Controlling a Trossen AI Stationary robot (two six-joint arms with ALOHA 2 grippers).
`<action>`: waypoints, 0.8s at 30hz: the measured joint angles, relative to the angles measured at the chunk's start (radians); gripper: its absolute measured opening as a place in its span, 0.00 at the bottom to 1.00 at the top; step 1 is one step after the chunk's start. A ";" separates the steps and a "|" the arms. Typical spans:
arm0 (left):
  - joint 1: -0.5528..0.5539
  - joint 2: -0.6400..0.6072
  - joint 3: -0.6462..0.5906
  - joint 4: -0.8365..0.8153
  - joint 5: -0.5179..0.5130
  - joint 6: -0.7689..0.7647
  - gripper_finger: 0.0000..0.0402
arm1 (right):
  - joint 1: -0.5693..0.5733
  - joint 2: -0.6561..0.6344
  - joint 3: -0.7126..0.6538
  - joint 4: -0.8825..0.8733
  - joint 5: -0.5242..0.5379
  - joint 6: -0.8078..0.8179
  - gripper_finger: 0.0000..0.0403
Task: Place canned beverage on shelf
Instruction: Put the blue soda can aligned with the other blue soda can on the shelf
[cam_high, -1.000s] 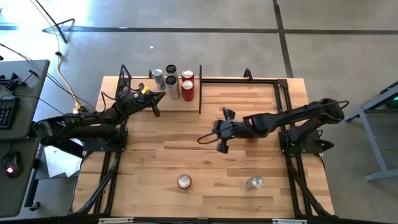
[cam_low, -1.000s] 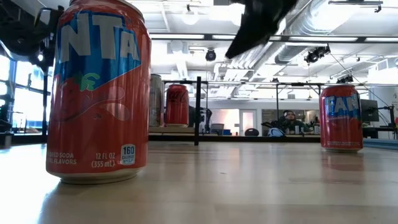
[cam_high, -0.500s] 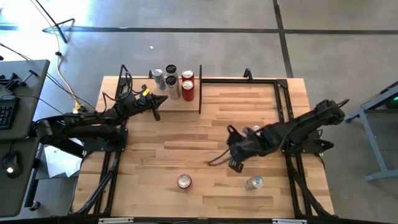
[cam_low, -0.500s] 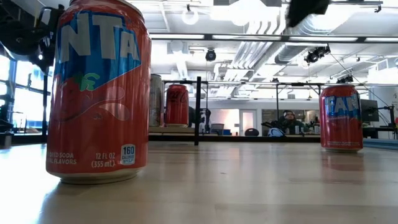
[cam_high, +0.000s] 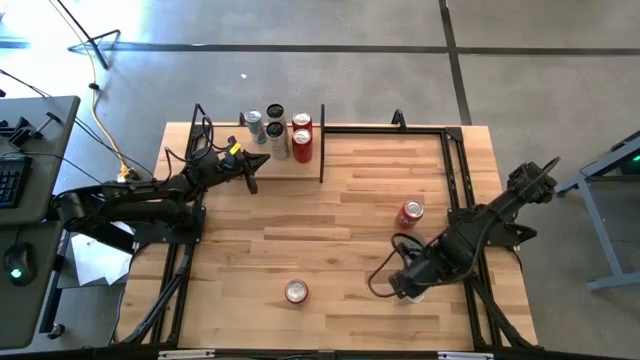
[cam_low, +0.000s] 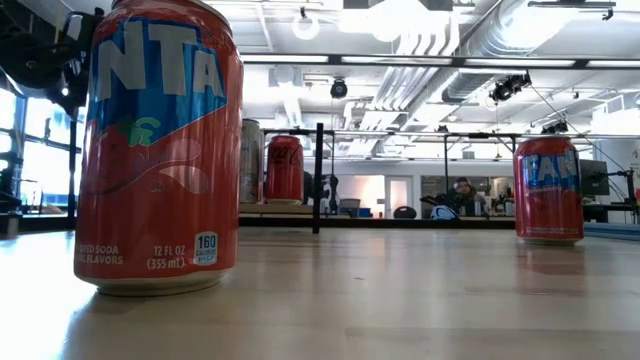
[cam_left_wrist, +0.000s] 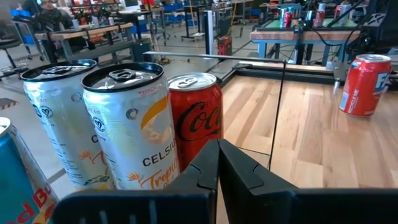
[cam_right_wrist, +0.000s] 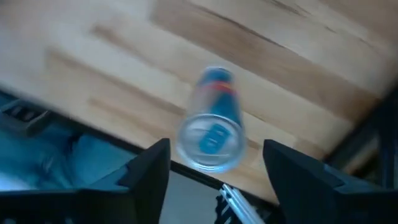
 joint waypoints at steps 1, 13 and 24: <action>-0.003 0.000 0.000 0.000 0.000 0.000 0.00 | 0.010 0.004 0.000 -0.018 -0.001 0.055 0.62; -0.027 0.000 0.000 -0.001 0.000 0.000 0.00 | 0.027 0.123 -0.001 0.017 -0.043 0.228 0.75; -0.027 0.000 0.001 -0.003 0.000 0.000 0.00 | 0.019 0.160 -0.001 0.039 -0.041 0.203 0.75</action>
